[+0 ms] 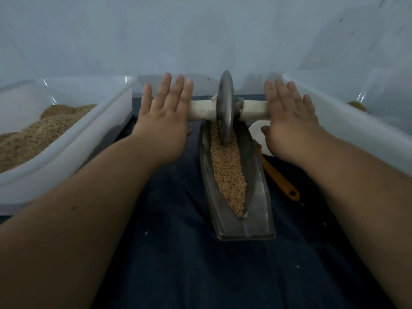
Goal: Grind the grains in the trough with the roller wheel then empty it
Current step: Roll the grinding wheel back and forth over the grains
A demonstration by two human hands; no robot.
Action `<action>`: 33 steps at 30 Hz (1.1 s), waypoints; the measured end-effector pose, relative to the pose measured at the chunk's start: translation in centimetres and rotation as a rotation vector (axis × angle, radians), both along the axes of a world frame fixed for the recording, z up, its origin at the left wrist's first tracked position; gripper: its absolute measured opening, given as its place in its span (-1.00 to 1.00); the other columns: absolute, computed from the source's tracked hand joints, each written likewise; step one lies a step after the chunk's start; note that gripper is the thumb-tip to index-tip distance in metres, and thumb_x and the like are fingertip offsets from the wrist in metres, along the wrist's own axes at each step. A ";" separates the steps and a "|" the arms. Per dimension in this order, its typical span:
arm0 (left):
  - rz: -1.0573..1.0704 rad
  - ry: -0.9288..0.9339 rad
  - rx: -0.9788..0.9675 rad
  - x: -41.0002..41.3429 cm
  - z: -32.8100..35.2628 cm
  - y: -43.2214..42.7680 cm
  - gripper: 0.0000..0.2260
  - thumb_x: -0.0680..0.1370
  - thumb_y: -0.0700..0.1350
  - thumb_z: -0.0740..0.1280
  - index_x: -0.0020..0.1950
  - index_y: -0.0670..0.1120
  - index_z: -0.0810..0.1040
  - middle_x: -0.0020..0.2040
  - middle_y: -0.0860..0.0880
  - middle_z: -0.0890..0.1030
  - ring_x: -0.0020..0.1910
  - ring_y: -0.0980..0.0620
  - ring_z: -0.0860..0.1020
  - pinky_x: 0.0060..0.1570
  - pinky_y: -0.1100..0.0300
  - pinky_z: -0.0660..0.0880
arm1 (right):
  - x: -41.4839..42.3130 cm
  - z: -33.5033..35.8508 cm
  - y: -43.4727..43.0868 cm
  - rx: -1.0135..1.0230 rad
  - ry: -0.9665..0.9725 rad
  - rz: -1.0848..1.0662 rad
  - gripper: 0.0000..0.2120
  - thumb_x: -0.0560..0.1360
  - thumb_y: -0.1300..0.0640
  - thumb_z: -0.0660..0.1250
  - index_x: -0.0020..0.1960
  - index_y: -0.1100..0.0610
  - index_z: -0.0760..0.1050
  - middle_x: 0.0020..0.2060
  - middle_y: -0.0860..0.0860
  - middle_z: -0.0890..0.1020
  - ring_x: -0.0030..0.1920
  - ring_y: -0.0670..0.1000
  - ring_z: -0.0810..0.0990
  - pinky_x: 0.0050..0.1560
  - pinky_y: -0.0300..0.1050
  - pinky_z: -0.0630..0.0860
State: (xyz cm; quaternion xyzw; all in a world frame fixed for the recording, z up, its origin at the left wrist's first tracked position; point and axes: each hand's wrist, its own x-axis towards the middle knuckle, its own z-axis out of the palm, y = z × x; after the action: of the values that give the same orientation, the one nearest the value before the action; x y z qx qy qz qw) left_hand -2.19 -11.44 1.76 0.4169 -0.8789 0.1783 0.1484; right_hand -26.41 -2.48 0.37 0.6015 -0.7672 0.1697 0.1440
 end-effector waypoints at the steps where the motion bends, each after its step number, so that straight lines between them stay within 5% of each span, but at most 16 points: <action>1: 0.009 -0.011 0.029 0.1 0.2 0.1 -0.30 0.62 0.03 0.17 0.58 -0.13 -0.20 0.59 -0.15 -0.03 0.55 -0.17 -0.07 0.49 -0.15 -0.17 | 0.1 0.2 0.3 0.015 0.025 0.006 -0.19 0.57 0.05 0.22 0.57 -0.01 -0.28 0.58 0.04 -0.11 0.56 0.07 -0.16 0.49 0.05 -0.27; 4: -0.040 -0.012 0.109 0.8 1.8 0.6 -0.49 0.60 0.07 0.20 0.49 -0.09 0.22 0.35 -0.18 0.41 0.30 -0.22 0.39 0.32 -0.15 0.30 | 1.0 2.1 1.9 0.074 0.095 0.047 -0.30 0.55 -0.10 0.27 0.56 0.07 0.06 0.45 0.14 0.31 0.43 0.18 0.26 0.47 0.11 0.12; 6: -0.123 -0.033 0.185 1.5 3.0 1.2 -0.69 0.58 0.11 0.19 0.23 -0.03 0.43 0.11 -0.10 0.52 0.05 -0.12 0.50 0.06 -0.04 0.44 | 1.5 3.9 3.5 0.123 0.134 0.093 -0.50 0.52 -0.19 0.22 0.38 0.01 0.35 0.17 0.09 0.54 0.12 0.10 0.49 0.13 0.03 0.45; 8: -0.170 -0.135 0.321 2.2 4.3 2.0 -0.79 0.54 0.16 0.21 0.03 0.06 0.44 -0.05 0.02 0.52 -0.12 0.04 0.50 -0.10 0.06 0.42 | 2.2 5.7 5.2 0.244 0.155 0.120 -0.56 0.45 -0.30 0.12 0.18 -0.09 0.45 -0.09 -0.05 0.57 -0.14 -0.04 0.50 -0.23 -0.12 0.40; 12: -0.175 -0.239 0.567 3.7 6.2 3.4 -0.84 0.48 0.21 0.30 -0.15 0.15 0.45 -0.25 0.06 0.56 -0.26 0.17 0.51 -0.24 0.17 0.35 | 2.7 8.2 7.3 0.465 0.108 0.178 -0.48 0.32 -0.40 0.07 0.20 -0.29 0.44 -0.10 -0.20 0.57 -0.14 -0.18 0.49 -0.18 -0.16 0.41; 16: -0.136 -0.206 0.554 3.3 5.6 2.8 -0.85 0.48 0.19 0.34 -0.06 0.17 0.48 -0.23 0.09 0.57 -0.23 0.18 0.52 -0.25 0.21 0.34 | 1.9 7.1 6.3 0.430 -0.006 0.251 -0.49 0.38 -0.31 0.12 0.31 -0.28 0.38 -0.10 -0.24 0.53 -0.13 -0.19 0.47 -0.19 -0.24 0.34; 19: -0.137 -0.089 0.245 1.4 2.9 1.6 -0.67 0.53 0.09 0.31 0.26 0.04 0.45 0.11 -0.02 0.56 0.10 -0.06 0.52 0.14 0.02 0.40 | 0.9 4.2 3.9 0.284 -0.060 0.274 -0.56 0.59 -0.11 0.17 0.46 -0.19 0.26 0.18 -0.07 0.55 0.08 -0.02 0.51 0.00 -0.06 0.41; 22: -0.032 -0.051 -0.049 -0.1 0.5 1.0 -0.42 0.56 -0.05 0.26 0.54 -0.14 0.15 0.40 -0.19 0.34 0.39 -0.24 0.28 0.48 -0.14 -0.04 | 0.2 2.0 1.4 0.055 -0.049 0.189 -0.56 0.64 -0.02 0.15 0.50 -0.08 0.24 0.30 0.08 0.50 0.21 0.15 0.49 0.17 0.07 0.42; 25: -0.026 -0.016 -0.043 -0.2 -0.2 0.7 -0.37 0.56 -0.10 0.26 0.56 -0.17 0.06 0.43 -0.20 0.28 0.41 -0.24 0.23 0.49 -0.12 -0.11 | 0.3 1.0 0.3 -0.097 0.145 0.148 -0.61 0.62 -0.01 0.18 0.43 0.00 0.31 0.22 0.08 0.54 0.17 0.16 0.47 0.22 0.10 0.37; 28: -0.004 -0.062 0.050 0.1 0.3 0.8 -0.38 0.55 0.02 0.30 0.52 -0.12 0.12 0.37 -0.18 0.33 0.32 -0.22 0.33 0.40 -0.11 0.15 | 0.8 1.3 0.8 -0.144 0.218 0.191 -0.57 0.57 -0.02 0.29 0.39 0.06 0.37 0.17 0.10 0.57 0.13 0.18 0.48 0.19 0.10 0.37; 33: -0.119 -0.167 0.166 1.4 2.5 1.7 -0.67 0.49 0.06 0.36 0.10 0.00 0.28 0.08 -0.06 0.50 0.00 -0.10 0.53 0.00 -0.04 0.48 | 2.4 4.3 4.3 0.140 0.212 0.272 -0.77 0.50 -0.10 0.32 0.07 -0.04 0.37 -0.15 -0.05 0.50 -0.24 -0.03 0.45 -0.27 -0.06 0.41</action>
State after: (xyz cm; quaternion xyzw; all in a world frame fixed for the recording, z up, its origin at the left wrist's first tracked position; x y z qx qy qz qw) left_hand -0.81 -9.69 4.21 0.3588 -0.9230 0.1299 0.0499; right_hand -24.05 1.79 4.70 0.7230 -0.6691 0.0692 0.1575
